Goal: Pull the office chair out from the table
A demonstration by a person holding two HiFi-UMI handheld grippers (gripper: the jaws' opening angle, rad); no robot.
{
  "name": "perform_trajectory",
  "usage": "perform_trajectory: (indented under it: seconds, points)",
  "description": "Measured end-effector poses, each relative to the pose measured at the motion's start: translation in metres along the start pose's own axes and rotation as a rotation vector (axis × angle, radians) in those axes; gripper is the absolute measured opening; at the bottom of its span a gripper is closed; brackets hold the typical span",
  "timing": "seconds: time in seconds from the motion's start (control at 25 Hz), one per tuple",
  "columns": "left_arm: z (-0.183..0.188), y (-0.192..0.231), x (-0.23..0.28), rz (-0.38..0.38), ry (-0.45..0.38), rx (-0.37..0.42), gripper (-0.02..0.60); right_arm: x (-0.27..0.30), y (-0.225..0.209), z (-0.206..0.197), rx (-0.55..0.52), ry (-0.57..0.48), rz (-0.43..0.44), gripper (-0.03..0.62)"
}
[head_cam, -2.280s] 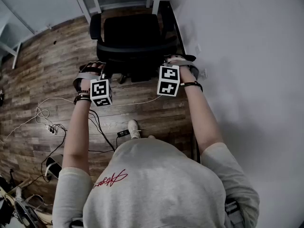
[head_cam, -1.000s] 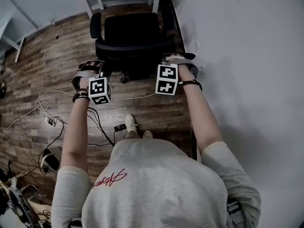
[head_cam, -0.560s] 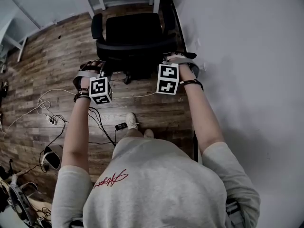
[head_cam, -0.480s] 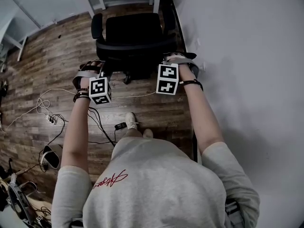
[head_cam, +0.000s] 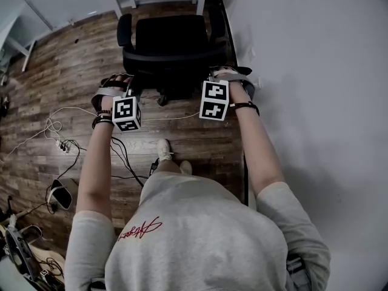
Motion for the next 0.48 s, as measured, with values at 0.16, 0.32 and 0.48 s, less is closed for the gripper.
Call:
perform_trajectory:
  seconds: [0.16,0.32,0.48]
  points:
    - [0.0018,-0.0037,-0.0033,0.001,0.001,0.001,0.06,-0.0028,0.0044,0.0008,-0.002,-0.001,-0.004,0.101]
    - [0.0023,-0.0076,-0.0066,-0.004,-0.001,-0.001,0.058,-0.0055,0.0082,0.0023,-0.004,0.003,-0.007,0.101]
    - [0.0014,-0.0071,-0.0062,0.007,0.002,0.002,0.06,-0.0057,0.0089,0.0023,-0.009,0.006,-0.02,0.1]
Point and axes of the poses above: the fingertips, and each gripper's own axes: x forward along the fingers, y to its left, z out of its top, the point moved 8 cm from there along -x, backward along the fingers, and after that the axes turned 15 degrees about -x, right-handed, at the moved point
